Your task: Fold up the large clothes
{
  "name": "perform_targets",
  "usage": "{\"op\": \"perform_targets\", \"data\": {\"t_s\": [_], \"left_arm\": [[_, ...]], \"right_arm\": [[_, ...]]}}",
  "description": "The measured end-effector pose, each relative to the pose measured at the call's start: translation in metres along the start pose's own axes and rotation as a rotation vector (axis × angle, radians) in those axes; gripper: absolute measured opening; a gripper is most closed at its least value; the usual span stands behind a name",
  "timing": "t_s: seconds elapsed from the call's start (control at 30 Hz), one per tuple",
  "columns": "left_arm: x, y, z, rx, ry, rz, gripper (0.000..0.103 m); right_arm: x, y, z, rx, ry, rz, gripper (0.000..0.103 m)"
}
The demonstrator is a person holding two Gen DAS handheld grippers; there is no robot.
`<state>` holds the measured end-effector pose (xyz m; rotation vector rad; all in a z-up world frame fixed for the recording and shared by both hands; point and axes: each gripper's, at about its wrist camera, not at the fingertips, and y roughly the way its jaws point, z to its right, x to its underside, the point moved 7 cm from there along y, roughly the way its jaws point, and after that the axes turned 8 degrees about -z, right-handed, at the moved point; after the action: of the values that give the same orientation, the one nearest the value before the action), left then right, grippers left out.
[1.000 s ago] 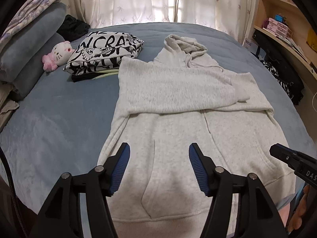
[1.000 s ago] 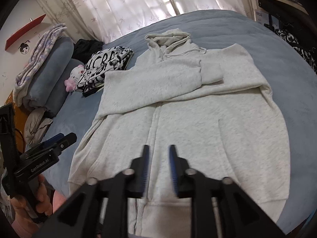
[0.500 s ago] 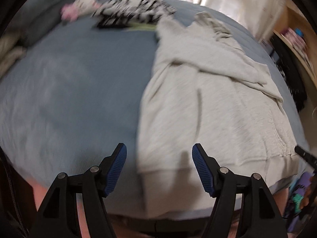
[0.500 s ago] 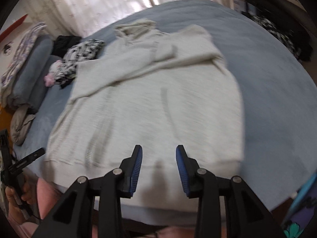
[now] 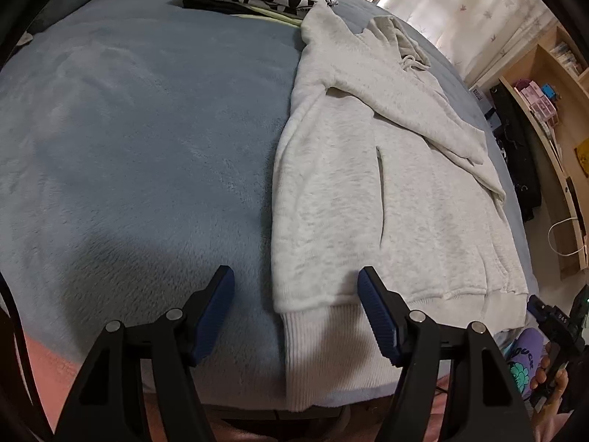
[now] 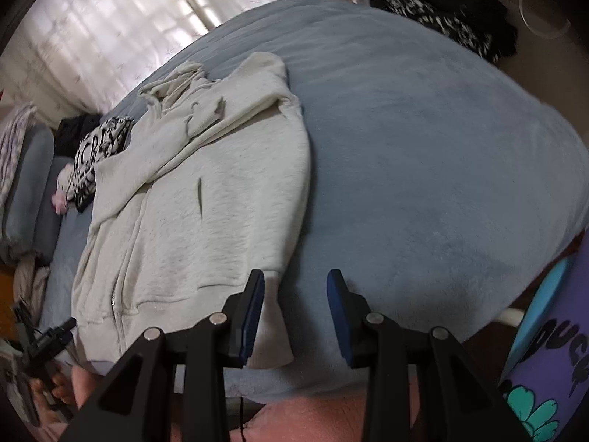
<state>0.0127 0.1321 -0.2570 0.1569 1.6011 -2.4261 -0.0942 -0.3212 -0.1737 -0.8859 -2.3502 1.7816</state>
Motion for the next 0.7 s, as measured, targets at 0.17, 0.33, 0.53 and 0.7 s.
{"op": "perform_targets", "data": {"t_s": [0.17,0.33,0.53,0.7], "left_arm": [[-0.013,-0.007,0.006,-0.041,0.023,0.030,0.068],[-0.037,-0.021,0.027,-0.047,0.083,0.068,0.068],[-0.086,-0.023,0.059,-0.081,0.178,0.085,0.068],[-0.149,-0.020,0.097,-0.081,0.260,0.099,0.068]], "right_arm": [[-0.009,-0.001,-0.011,-0.002,-0.016,0.015,0.035],[-0.040,-0.008,-0.042,-0.001,-0.100,0.069,0.035],[-0.080,0.002,-0.080,-0.025,-0.170,0.084,0.035],[-0.117,0.018,-0.115,-0.033,-0.222,0.077,0.035]]}}
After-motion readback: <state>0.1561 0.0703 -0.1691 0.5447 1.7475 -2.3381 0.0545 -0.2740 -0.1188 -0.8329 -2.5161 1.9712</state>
